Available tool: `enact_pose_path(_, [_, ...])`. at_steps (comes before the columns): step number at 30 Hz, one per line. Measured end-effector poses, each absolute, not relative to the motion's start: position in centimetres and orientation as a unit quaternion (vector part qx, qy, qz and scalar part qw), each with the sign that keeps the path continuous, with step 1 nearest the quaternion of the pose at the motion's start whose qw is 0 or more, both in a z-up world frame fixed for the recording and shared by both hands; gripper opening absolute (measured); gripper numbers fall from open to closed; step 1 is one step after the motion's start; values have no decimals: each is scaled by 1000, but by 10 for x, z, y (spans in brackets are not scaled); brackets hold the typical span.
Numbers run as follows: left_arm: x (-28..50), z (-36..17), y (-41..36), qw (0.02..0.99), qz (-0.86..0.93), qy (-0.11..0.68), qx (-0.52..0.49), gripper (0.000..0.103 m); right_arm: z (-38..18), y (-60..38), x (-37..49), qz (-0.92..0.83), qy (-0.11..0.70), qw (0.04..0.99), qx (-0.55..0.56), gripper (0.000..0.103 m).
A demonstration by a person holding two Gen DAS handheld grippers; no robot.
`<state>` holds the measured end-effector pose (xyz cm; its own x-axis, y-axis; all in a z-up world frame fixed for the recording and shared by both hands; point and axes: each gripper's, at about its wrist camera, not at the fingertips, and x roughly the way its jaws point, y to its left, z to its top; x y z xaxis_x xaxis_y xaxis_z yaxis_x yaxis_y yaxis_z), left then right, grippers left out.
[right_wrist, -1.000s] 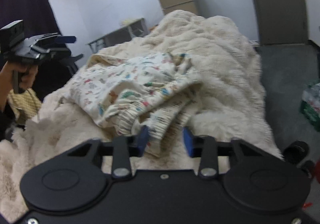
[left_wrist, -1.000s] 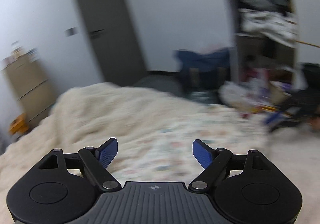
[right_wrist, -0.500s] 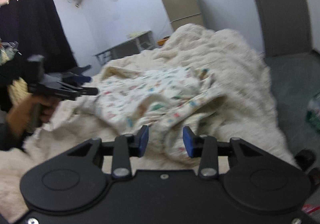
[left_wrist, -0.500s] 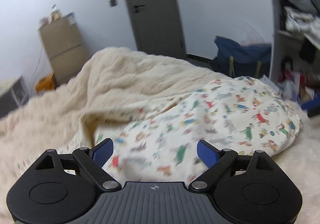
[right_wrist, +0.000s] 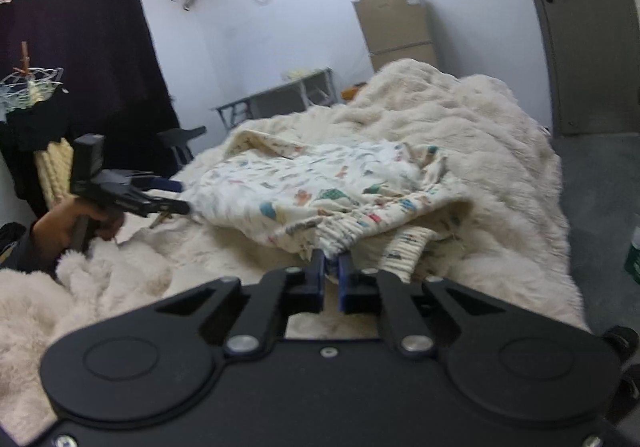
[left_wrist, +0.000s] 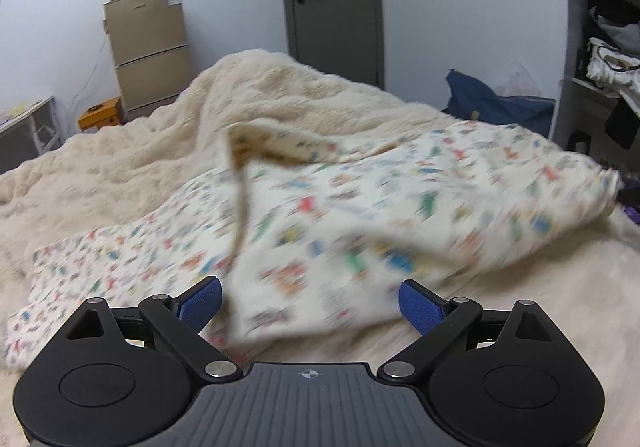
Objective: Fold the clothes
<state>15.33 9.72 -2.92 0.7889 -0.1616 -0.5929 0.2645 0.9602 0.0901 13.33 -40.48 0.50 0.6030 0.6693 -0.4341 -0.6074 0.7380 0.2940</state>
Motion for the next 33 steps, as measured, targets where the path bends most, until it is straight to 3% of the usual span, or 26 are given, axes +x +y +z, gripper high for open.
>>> enact_pose_path(7, [126, -9, 180, 941, -66, 323, 75, 94, -5, -396, 138, 360, 324, 875, 11, 5])
enact_pose_path(11, [98, -4, 212, 934, -68, 342, 81, 94, 15, -404, 129, 350, 299, 888, -11, 27])
enact_pose_path(14, [76, -10, 221, 922, -101, 365, 82, 94, 31, -406, 121, 359, 273, 892, -6, 29])
enact_pose_path(20, [39, -57, 196, 875, -156, 423, 177, 93, 47, -390, 110, 376, 248, 892, -30, 36])
enact_pose_path(25, [20, -85, 193, 848, -87, 436, 288, 92, 44, -383, 111, 378, 257, 889, -38, 36])
enact_pose_path(27, [12, -84, 194, 851, -85, 422, 300, 78, 41, -380, 112, 379, 261, 887, -37, 36])
enact_pose_path(29, [8, -74, 198, 862, -103, 407, 284, 47, 40, -378, 113, 378, 263, 887, -38, 36])
enact_pose_path(31, [9, -60, 206, 873, -117, 398, 256, 27, 38, -375, 114, 378, 265, 886, -40, 36])
enact_pose_path(32, [11, -53, 210, 880, -117, 391, 245, 5, 38, -373, 115, 378, 265, 886, -41, 36])
enact_pose_path(33, [14, -48, 212, 884, -105, 384, 246, 2, 38, -371, 116, 378, 264, 887, -42, 36])
